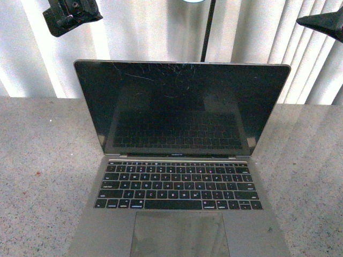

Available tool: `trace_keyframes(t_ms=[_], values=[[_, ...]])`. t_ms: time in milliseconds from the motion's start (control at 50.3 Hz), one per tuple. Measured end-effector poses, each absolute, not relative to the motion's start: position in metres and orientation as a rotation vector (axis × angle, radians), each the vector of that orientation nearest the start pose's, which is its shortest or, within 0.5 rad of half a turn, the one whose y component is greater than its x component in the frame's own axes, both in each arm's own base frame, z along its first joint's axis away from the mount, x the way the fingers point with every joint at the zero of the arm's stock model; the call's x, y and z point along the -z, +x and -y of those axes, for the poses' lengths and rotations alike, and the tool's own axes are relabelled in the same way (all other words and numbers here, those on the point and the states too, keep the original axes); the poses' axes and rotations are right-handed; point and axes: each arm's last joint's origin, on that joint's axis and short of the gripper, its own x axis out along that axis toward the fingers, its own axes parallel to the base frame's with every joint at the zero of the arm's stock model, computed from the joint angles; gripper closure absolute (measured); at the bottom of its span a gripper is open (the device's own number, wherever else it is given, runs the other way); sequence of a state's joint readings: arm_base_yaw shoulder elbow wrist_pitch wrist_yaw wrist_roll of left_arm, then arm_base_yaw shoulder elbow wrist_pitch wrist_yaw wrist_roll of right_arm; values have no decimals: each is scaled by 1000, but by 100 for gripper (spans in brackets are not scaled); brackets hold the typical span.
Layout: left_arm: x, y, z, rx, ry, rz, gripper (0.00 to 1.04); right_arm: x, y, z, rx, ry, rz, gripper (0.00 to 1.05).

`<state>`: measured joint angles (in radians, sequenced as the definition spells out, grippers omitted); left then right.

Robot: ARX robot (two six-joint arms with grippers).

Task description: Close laptop

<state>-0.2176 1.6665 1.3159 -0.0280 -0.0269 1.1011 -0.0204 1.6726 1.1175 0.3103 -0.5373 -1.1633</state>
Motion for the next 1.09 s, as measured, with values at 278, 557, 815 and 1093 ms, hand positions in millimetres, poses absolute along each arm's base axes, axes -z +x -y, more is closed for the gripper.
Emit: trace_keyframes(t_ms=[278, 557, 815, 1093], values=[[-315, 397, 96, 419, 1306, -265, 7, -268, 382, -5, -703, -1190, 40, 7], [-317, 409, 111, 439, 1501, -297, 7, -262, 391, -17, -821, -1349, -18, 7], [-309, 414, 119, 468, 1595, -293, 7, -269, 407, -30, -829, -1432, 14, 7], [-303, 416, 113, 465, 1650, -324, 7, -271, 417, -46, -860, -1461, 11, 17]])
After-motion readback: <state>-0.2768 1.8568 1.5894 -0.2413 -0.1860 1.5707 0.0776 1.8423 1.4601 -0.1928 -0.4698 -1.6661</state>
